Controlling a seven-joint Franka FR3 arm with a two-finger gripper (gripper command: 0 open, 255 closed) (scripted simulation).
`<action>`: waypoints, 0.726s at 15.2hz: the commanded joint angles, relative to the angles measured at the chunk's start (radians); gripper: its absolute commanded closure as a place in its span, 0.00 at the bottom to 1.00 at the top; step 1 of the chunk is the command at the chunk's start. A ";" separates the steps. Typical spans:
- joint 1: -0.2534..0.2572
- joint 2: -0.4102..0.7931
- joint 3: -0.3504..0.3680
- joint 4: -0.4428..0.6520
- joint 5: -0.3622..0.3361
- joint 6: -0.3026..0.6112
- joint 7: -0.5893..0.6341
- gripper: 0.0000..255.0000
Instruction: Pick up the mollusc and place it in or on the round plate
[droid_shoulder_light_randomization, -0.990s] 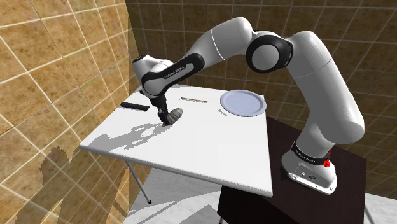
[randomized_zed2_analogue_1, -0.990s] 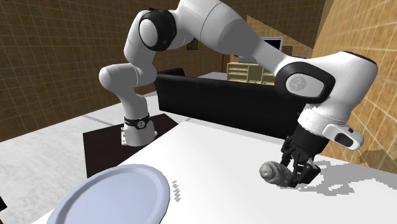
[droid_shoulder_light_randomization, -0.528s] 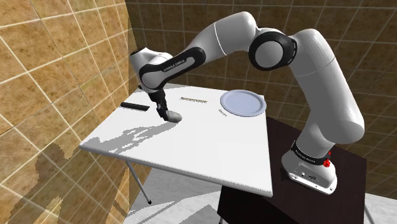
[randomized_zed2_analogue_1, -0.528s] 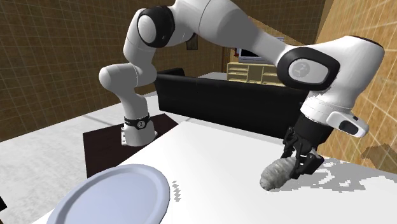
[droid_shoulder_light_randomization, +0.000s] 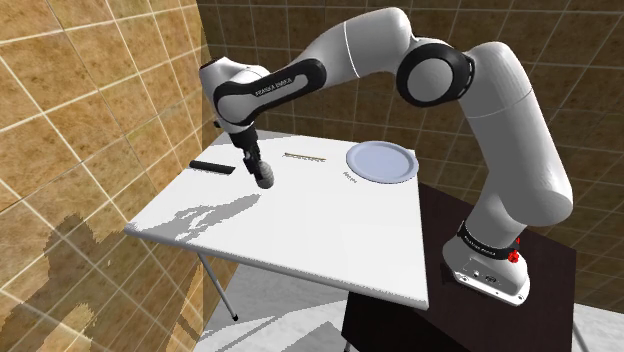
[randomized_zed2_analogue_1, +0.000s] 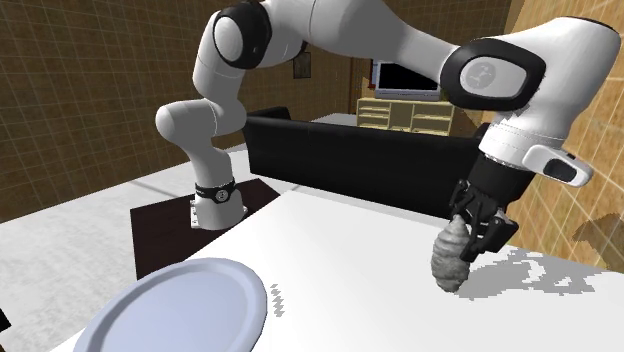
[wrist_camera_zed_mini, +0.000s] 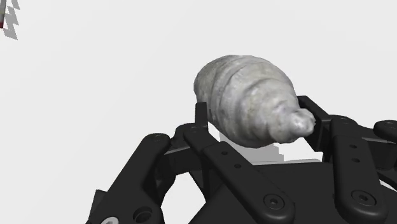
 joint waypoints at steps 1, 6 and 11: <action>0.001 -0.007 0.001 0.014 0.002 -0.021 -0.001 1.00; -0.066 -0.160 -0.003 -0.227 0.014 0.071 -0.048 1.00; -0.139 -0.312 -0.019 -0.462 0.027 0.160 -0.121 1.00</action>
